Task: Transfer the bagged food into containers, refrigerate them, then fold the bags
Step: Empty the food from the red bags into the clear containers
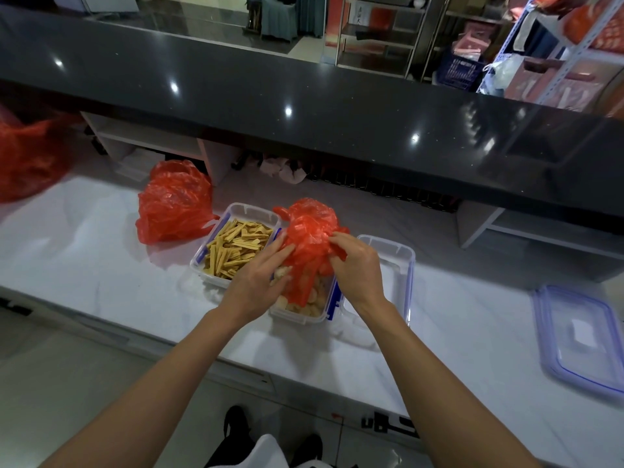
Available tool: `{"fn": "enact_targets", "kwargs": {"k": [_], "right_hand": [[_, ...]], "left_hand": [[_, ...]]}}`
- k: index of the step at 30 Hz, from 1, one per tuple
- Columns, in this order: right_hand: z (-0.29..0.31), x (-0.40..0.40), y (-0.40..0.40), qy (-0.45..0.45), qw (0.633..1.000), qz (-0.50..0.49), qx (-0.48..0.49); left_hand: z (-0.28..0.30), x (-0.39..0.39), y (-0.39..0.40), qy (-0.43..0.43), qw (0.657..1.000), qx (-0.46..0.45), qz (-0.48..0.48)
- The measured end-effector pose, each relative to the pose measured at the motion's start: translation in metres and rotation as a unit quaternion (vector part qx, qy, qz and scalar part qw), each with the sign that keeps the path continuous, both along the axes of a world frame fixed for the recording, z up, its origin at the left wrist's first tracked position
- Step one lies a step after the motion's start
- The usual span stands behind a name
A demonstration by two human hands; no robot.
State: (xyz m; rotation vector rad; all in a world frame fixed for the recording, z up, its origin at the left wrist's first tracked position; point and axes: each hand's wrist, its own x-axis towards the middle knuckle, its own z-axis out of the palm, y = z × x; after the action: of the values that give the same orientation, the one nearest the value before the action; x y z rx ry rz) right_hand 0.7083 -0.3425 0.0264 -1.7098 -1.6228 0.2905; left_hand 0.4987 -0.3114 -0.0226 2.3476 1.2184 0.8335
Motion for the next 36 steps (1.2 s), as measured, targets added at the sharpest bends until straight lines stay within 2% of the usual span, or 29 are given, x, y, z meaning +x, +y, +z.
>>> {"fn": "enact_targets", "kwargs": {"k": [6, 14, 19, 24, 28, 31, 33, 36], "right_hand": [[0.008, -0.003, 0.002, 0.006, 1.000, 0.016, -0.006], [0.029, 0.001, 0.003, 0.031, 0.997, 0.026, 0.062], [0.020, 0.004, 0.002, 0.018, 0.997, 0.066, -0.042], [0.007, 0.008, -0.006, 0.034, 0.975, 0.148, -0.161], [-0.012, 0.017, -0.020, 0.052, 0.994, 0.056, -0.072], [-0.028, 0.021, -0.025, 0.056, 0.988, 0.036, -0.139], [-0.036, 0.017, -0.025, 0.026, 0.980, 0.070, -0.186], [-0.042, 0.006, -0.019, 0.030, 0.977, 0.087, -0.192]], "left_hand": [[0.013, 0.001, 0.008, -0.028, 0.999, 0.029, 0.019], [0.033, 0.011, 0.014, -0.078, 0.995, 0.055, 0.025], [0.024, 0.006, 0.014, -0.070, 0.995, 0.072, 0.024], [0.006, -0.006, 0.008, -0.032, 0.997, 0.068, 0.022], [0.001, -0.018, 0.006, 0.045, 0.997, 0.053, -0.026], [0.002, -0.020, 0.004, 0.120, 0.989, 0.043, -0.077], [-0.001, -0.020, 0.004, 0.120, 0.989, 0.018, -0.079], [0.000, -0.019, -0.001, 0.063, 0.997, -0.039, -0.039]]}}
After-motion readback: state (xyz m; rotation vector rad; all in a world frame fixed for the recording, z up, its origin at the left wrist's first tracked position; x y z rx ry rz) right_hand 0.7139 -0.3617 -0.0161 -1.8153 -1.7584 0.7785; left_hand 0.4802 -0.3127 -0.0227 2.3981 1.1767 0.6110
